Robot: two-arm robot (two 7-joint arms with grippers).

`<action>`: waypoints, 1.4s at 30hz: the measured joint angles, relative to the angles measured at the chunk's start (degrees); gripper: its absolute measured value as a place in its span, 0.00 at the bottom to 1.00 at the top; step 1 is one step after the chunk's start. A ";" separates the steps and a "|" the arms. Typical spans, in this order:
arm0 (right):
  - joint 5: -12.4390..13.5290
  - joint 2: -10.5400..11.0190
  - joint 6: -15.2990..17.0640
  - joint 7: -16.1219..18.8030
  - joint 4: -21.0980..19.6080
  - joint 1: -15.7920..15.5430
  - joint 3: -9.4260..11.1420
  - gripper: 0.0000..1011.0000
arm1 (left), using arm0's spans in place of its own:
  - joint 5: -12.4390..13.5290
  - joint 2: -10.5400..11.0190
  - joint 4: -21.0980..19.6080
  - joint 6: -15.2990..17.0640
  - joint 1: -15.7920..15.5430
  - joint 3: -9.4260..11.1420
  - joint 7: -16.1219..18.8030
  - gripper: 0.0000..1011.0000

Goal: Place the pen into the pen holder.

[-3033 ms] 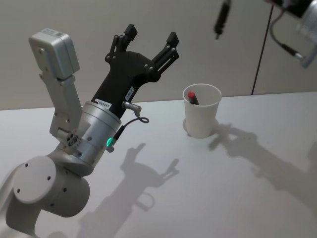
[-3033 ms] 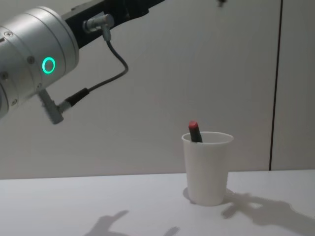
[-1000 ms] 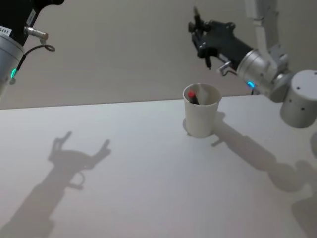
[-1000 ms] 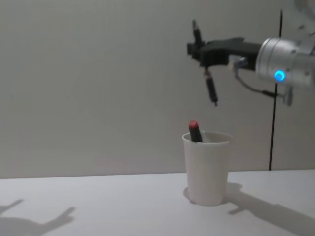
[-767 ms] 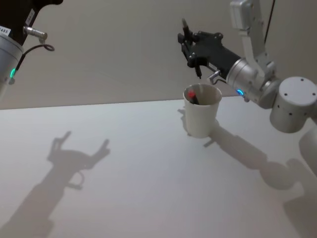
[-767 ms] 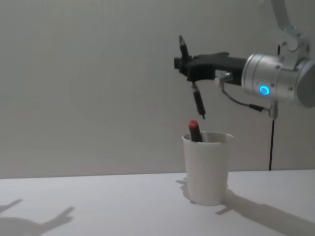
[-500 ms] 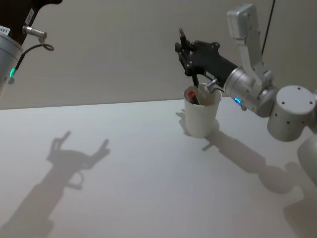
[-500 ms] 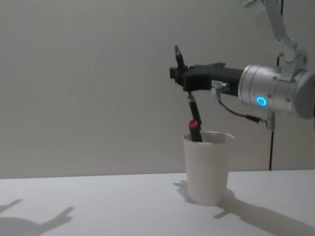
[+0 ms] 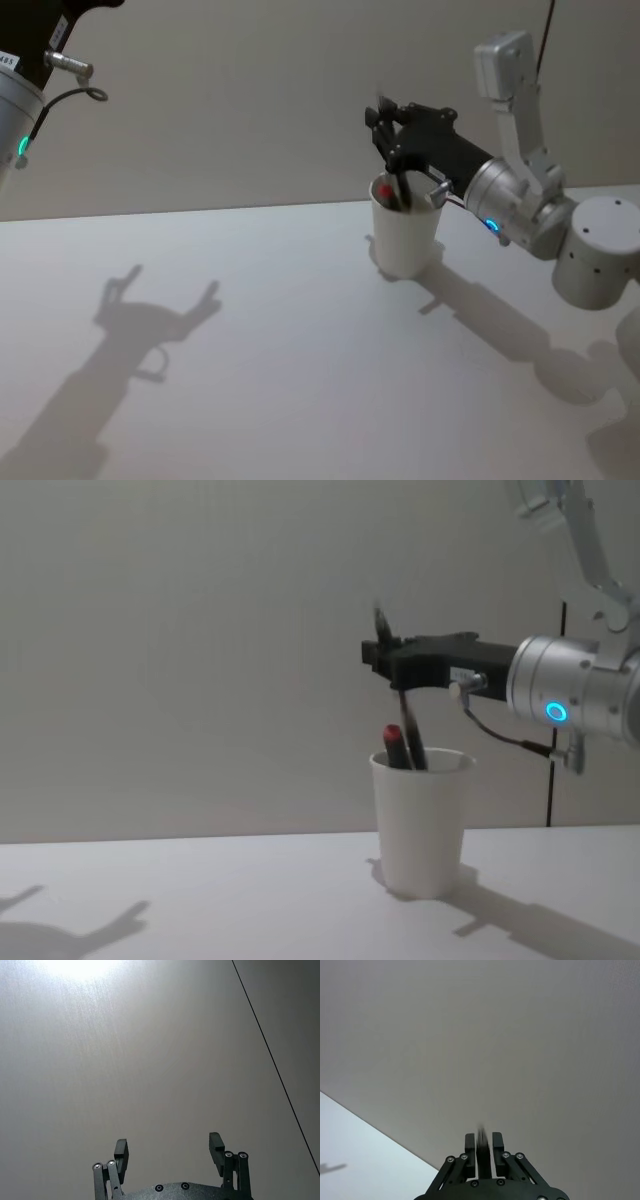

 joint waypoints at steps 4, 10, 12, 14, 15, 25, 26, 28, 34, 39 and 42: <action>0.25 0.32 0.33 -0.18 -0.56 -0.50 0.01 0.28 | 0.00 0.00 0.00 0.00 0.00 0.00 0.00 0.99; 0.57 0.64 0.65 -0.37 -1.11 -1.05 0.05 0.48 | 0.00 0.00 0.00 0.00 0.00 0.00 0.00 0.99; 0.63 0.71 0.73 -0.41 -1.27 -1.18 0.06 0.50 | 0.00 0.00 0.00 0.00 0.00 0.00 0.00 0.99; 0.66 0.78 0.80 -0.42 -1.38 -1.29 0.07 0.60 | 0.00 0.00 0.00 0.00 0.00 0.00 0.00 0.99; 0.67 0.80 0.81 -0.43 -1.44 -1.31 0.09 0.62 | -0.01 0.00 0.00 0.00 0.00 0.00 0.00 0.99; 0.59 3.18 0.87 -2.35 -6.29 -3.33 1.29 0.92 | -0.01 0.01 0.00 0.00 0.00 0.00 0.00 0.99; 0.57 3.65 0.93 -2.65 -6.89 -3.73 1.45 0.93 | -0.01 0.00 0.00 0.00 0.00 0.01 0.00 0.99; 0.54 4.65 1.14 -3.62 -8.71 -4.72 1.98 0.96 | -0.01 0.00 0.00 0.00 0.00 0.01 0.00 0.99; 0.68 8.41 1.96 -6.89 -14.08 -7.97 3.62 0.99 | -0.01 0.00 0.00 0.00 0.00 0.01 0.00 0.99; 1.32 12.11 2.72 -10.33 -18.48 -11.30 5.25 0.99 | -0.01 0.00 0.00 0.00 0.01 0.00 0.00 0.99; 1.74 13.92 2.98 -12.03 -20.41 -12.93 6.07 0.99 | -0.01 0.00 0.07 0.00 0.02 0.13 0.00 0.99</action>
